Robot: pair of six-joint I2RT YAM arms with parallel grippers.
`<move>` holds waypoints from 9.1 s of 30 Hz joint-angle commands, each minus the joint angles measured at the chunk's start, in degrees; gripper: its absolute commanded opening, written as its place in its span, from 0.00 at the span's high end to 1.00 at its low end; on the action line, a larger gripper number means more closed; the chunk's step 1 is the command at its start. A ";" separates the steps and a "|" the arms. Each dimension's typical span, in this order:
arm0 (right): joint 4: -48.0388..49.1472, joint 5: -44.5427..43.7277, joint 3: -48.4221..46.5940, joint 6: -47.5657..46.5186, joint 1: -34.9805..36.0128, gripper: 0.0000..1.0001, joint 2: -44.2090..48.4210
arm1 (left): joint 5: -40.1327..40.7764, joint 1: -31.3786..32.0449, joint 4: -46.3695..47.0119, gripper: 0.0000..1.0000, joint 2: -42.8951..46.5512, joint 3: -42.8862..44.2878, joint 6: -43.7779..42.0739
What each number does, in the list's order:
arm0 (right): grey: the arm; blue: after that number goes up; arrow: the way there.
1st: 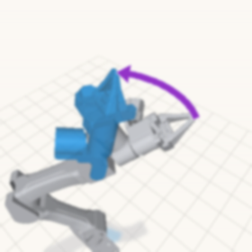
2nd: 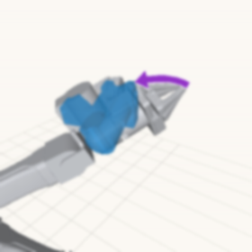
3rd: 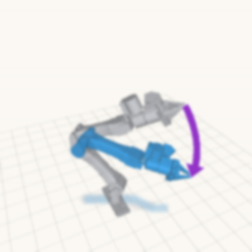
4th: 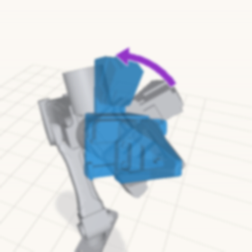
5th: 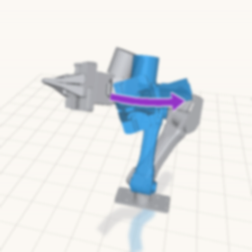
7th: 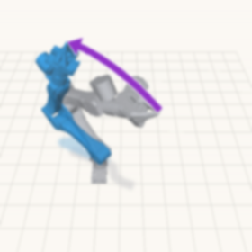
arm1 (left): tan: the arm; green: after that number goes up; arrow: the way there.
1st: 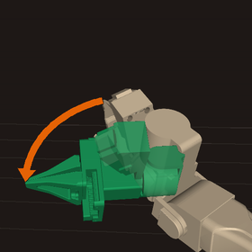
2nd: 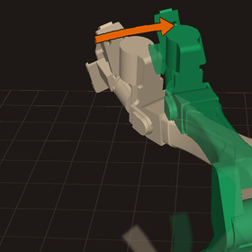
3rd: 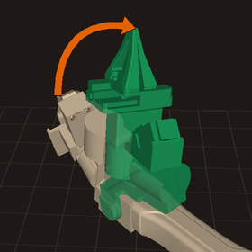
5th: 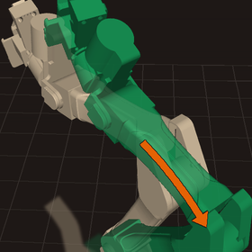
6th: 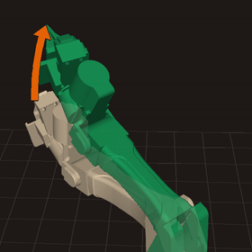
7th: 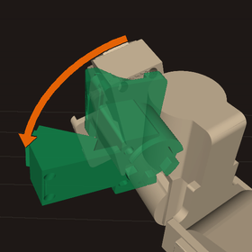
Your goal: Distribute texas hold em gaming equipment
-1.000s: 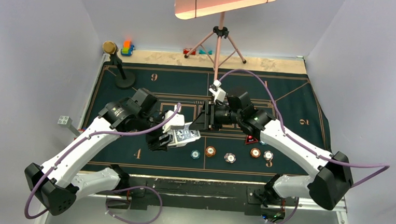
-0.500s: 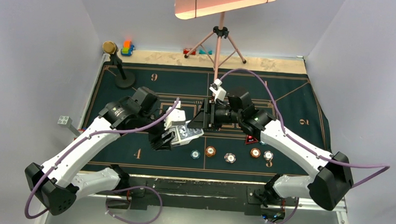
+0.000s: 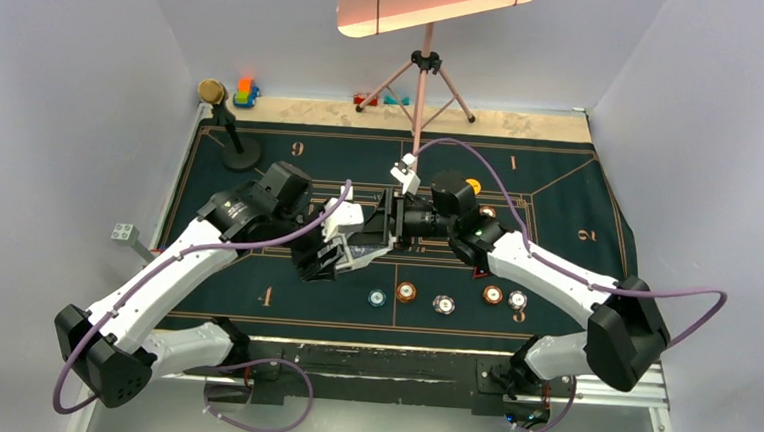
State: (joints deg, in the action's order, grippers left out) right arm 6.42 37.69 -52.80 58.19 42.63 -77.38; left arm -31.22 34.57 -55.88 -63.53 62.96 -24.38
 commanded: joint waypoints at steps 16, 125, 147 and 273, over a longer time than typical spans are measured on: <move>14.48 5.04 3.40 7.91 0.96 0.77 -1.41 | 2.89 0.13 5.70 0.44 0.25 3.69 2.78; -18.74 -5.87 -2.79 -11.79 -6.54 0.49 8.95 | 0.03 2.99 -3.01 1.00 1.32 9.11 0.45; -22.01 -8.38 -5.24 -13.78 -7.50 0.58 11.92 | -1.68 1.91 0.50 1.00 2.40 6.34 3.92; -29.37 -28.45 -19.16 -24.27 -43.49 0.52 -15.96 | -3.92 -0.57 -1.47 1.00 4.79 6.30 4.87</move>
State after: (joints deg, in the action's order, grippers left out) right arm -20.10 10.59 -69.93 35.79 -2.02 -101.30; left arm -32.88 34.46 -58.15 -59.94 67.70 -19.09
